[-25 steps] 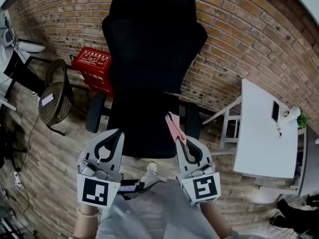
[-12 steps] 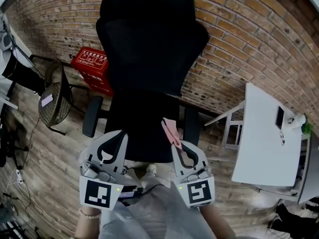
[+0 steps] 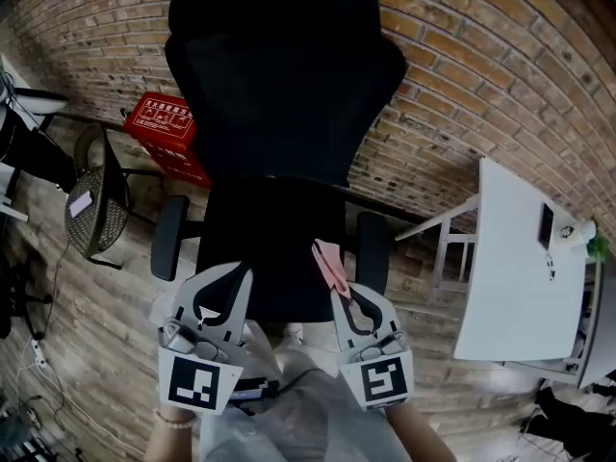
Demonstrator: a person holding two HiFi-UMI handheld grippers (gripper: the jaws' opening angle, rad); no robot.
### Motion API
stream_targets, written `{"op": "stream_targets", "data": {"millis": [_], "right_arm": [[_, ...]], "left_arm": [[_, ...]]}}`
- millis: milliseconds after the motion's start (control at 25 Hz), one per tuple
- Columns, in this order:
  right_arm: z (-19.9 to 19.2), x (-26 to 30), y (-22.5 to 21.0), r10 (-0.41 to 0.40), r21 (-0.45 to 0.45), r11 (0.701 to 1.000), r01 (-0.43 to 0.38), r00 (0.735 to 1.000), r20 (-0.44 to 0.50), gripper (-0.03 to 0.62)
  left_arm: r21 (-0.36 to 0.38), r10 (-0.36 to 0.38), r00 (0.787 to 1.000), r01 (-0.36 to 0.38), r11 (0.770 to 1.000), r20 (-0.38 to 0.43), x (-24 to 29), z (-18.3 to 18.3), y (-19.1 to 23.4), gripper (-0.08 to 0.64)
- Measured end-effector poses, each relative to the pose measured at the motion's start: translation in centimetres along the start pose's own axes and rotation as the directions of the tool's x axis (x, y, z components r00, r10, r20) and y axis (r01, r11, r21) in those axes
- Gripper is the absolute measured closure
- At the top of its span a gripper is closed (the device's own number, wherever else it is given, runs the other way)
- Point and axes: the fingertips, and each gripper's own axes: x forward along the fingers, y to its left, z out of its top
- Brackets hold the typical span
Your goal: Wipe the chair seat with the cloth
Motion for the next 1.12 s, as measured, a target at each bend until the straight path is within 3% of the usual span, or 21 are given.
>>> {"op": "stream_targets", "data": {"millis": [400,640,960,1120], "right_arm": [[-3.9,6.6,0.5,0.013,0.051,0.999,-0.008,0.996,-0.084,0.537],[-7.7,11.0,-1.6,-0.059,0.11,0.991,0.074,0.989,-0.135,0.537],[-14.3,16.2,-4.3,-0.129,0.156,0.974,0.166,0.966,-0.225,0.537],[-17.6,18.9,-5.3,-0.171,0.176,0.96,0.219,0.952,-0.253,0.537]], "left_arm": [[-0.014,-0.032,0.998,0.032,0.999,-0.045,3.5,-5.5,3.3,0.541],[-0.034,-0.057,0.997,0.055,0.998,-0.06,6.8,-10.0,4.6,0.541],[-0.065,-0.147,0.988,0.143,0.988,-0.051,12.3,-15.6,4.5,0.541],[-0.039,-0.147,0.988,0.145,0.989,-0.052,14.9,-18.4,4.6,0.541]]}}
